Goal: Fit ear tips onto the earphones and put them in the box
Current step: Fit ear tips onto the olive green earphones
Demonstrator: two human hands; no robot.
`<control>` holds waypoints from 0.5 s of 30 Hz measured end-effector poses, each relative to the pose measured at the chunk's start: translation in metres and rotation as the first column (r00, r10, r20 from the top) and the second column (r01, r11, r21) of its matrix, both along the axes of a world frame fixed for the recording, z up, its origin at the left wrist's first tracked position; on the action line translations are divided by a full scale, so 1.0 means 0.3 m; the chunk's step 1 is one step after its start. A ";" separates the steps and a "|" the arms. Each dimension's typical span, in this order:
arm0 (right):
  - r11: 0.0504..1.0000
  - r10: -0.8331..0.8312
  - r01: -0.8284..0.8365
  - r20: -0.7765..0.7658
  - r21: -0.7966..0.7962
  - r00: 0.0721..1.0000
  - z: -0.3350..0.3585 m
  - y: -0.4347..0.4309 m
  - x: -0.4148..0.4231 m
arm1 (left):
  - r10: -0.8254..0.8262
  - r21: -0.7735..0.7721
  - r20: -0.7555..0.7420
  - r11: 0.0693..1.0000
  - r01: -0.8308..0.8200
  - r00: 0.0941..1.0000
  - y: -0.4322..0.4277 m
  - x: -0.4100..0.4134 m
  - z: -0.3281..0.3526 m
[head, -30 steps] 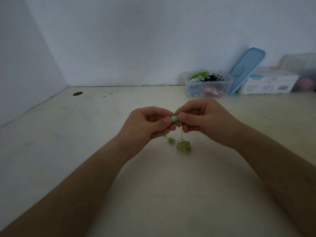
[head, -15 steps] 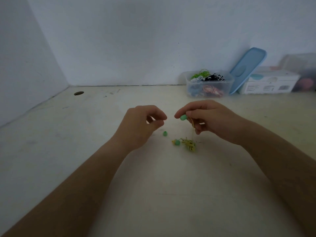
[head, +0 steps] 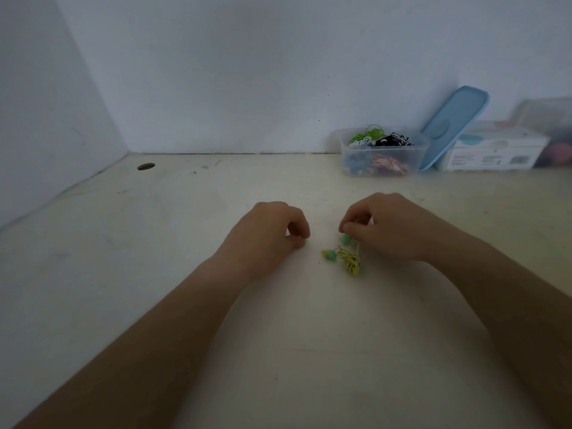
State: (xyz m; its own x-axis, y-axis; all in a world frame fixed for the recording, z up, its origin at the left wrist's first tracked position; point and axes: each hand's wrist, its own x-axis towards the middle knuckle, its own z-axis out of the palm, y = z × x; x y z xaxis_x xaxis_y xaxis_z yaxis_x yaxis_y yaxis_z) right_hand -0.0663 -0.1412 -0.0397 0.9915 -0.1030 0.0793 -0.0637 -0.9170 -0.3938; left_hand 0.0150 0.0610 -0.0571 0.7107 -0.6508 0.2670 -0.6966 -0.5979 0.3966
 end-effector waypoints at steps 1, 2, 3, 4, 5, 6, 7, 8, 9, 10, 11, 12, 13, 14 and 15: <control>1.000 -0.005 0.005 0.019 -0.006 1.000 -0.001 -0.004 0.000 | 0.000 -0.021 0.005 1.000 0.000 1.000 0.000 -0.001 0.001; 1.000 -0.005 0.005 0.052 -0.006 0.999 0.000 -0.007 0.000 | 0.001 -0.043 0.013 0.999 0.000 1.000 0.001 -0.001 0.003; 1.000 0.004 -0.005 0.094 0.004 0.996 0.002 -0.008 -0.002 | 0.002 -0.066 0.020 0.998 -0.001 1.000 0.001 -0.003 0.006; 0.999 0.022 -0.025 0.142 0.026 0.990 0.003 -0.005 -0.004 | 0.007 -0.092 0.023 0.996 -0.005 1.000 0.002 -0.007 0.008; 0.997 0.051 -0.061 0.187 0.049 0.981 0.005 0.000 -0.007 | 0.013 -0.120 0.020 0.993 -0.011 1.000 0.003 -0.010 0.011; 0.992 0.090 -0.107 0.214 0.066 0.973 0.006 0.008 -0.012 | 0.022 -0.146 0.013 0.989 -0.019 1.000 0.003 -0.013 0.012; 0.987 0.131 -0.148 0.210 0.066 0.969 0.006 0.018 -0.014 | 0.032 -0.165 0.005 0.986 -0.030 0.999 0.002 -0.016 0.012; 0.984 0.166 -0.176 0.180 0.041 0.970 0.006 0.028 -0.017 | 0.042 -0.177 -0.004 0.983 -0.042 0.999 0.001 -0.019 0.014; 0.982 0.188 -0.189 0.137 -0.005 0.972 0.003 0.037 -0.018 | 0.052 -0.186 -0.012 0.981 -0.053 0.999 0.000 -0.022 0.015; 0.980 0.196 -0.192 0.102 -0.053 0.975 0.001 0.042 -0.017 | 0.059 -0.196 -0.017 0.979 -0.061 0.998 -0.001 -0.023 0.016; 0.979 0.192 -0.185 0.084 -0.081 0.978 0.001 0.044 -0.018 | 0.064 -0.204 -0.019 0.977 -0.067 0.998 -0.003 -0.024 0.016; 0.981 0.182 -0.175 0.079 -0.086 0.980 0.004 0.043 -0.018 | 0.069 -0.208 -0.019 0.975 -0.071 0.997 -0.004 -0.024 0.017; 0.982 0.173 -0.167 0.075 -0.086 0.982 0.008 0.039 -0.020 | 0.071 -0.212 -0.021 0.974 -0.074 0.997 -0.004 -0.025 0.017; 0.983 0.167 -0.161 0.067 -0.091 0.984 0.012 0.034 -0.023 | 0.071 -0.218 -0.028 0.973 -0.075 0.997 -0.006 -0.026 0.016; 0.982 0.165 -0.159 0.056 -0.104 0.985 0.015 0.032 -0.026 | 0.070 -0.224 -0.037 0.972 -0.076 0.997 -0.006 -0.027 0.016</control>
